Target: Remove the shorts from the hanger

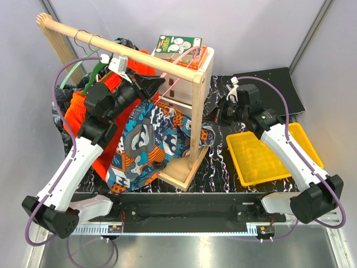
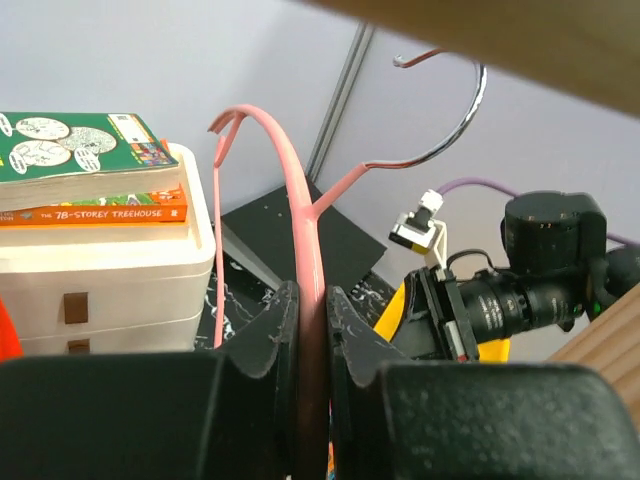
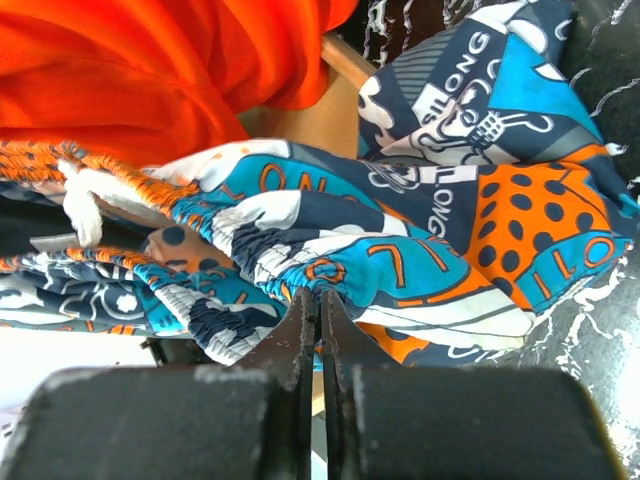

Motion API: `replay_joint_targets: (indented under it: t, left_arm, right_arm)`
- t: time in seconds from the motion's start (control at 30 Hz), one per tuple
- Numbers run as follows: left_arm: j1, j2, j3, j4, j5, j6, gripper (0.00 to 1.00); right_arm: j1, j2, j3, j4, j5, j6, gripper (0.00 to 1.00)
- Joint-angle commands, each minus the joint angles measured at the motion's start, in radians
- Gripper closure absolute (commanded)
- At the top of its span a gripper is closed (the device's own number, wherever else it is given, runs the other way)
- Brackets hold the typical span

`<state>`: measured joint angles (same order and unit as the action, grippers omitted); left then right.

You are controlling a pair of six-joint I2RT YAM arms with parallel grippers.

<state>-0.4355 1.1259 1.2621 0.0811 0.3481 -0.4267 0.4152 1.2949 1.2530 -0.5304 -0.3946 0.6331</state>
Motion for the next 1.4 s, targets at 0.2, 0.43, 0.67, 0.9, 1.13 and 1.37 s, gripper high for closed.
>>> replay_joint_targets:
  t: [0.2, 0.43, 0.67, 0.9, 1.13, 1.37]
  left_arm:
    - [-0.029, 0.059, -0.106, 0.669, 0.247, -0.078, 1.00]
    - [-0.031, 0.155, -0.056, 0.778, 0.302, -0.208, 1.00]
    - [-0.031, 0.236, 0.039, 0.630, 0.203, -0.241, 1.00]
    - [-0.026, 0.138, -0.121, 0.596, 0.049, -0.182, 1.00]
    - [-0.025, 0.066, -0.066, 0.157, -0.006, -0.124, 1.00]
    - [-0.023, -0.200, -0.153, -0.167, 0.015, -0.066, 1.00]
  right_arm:
    - [0.000, 0.030, 0.105, 0.038, -0.126, -0.006, 1.00]
    - [-0.004, 0.030, 0.181, -0.103, 0.030, -0.059, 1.00]
    - [0.007, 0.101, 0.223, -0.042, -0.106, 0.007, 1.00]
    - [0.007, 0.073, 0.214, -0.080, -0.039, -0.041, 1.00]
    - [-0.003, 0.066, 0.212, -0.112, 0.092, -0.038, 1.00]
    - [-0.064, 0.060, 0.172, -0.132, 0.112, -0.069, 1.00]
